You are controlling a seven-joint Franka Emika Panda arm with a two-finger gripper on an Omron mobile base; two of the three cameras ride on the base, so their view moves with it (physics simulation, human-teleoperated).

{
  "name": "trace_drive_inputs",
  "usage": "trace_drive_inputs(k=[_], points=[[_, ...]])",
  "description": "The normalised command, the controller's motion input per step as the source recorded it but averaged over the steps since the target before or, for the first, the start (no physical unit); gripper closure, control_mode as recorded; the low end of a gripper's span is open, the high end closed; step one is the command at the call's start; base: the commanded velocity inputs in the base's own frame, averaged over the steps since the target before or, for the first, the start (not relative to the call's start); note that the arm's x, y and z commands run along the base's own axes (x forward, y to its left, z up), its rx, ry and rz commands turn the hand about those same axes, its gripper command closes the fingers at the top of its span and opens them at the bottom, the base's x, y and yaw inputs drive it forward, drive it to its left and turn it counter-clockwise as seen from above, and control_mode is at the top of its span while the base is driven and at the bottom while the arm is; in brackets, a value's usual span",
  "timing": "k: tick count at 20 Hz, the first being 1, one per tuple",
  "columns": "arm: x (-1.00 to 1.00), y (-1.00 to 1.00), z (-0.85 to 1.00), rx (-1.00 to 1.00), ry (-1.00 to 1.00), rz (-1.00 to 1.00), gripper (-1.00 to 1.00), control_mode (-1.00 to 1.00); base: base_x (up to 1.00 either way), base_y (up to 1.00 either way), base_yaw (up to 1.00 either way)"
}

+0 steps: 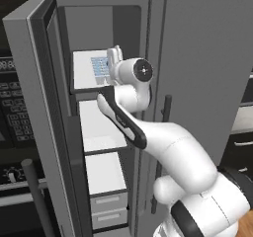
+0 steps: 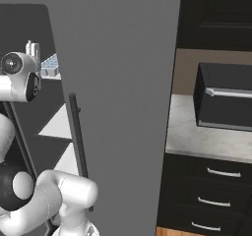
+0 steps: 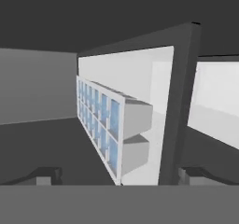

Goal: Open the freezer door, pick up the ice cube tray from the freezer, and place it on the dining counter.

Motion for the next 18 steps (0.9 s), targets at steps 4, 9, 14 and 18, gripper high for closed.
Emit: trace_drive_inputs(k=[4, 9, 14, 18], points=[[0.47, 0.05, -0.06, 0.0, 0.0, 0.0, -1.0, -1.0, 0.0, 0.0, 0.0], [0.21, 0.15, -0.08, 0.0, 0.0, -0.05, -1.0, -1.0, 0.0, 0.0, 0.0], [0.12, 0.24, -0.03, 0.0, 0.02, -0.12, -1.0, -1.0, 0.0, 0.0, 0.0], [0.11, 0.18, 0.0, 0.0, 0.05, -0.11, -1.0, -1.0, 0.0, 0.0, 0.0]])
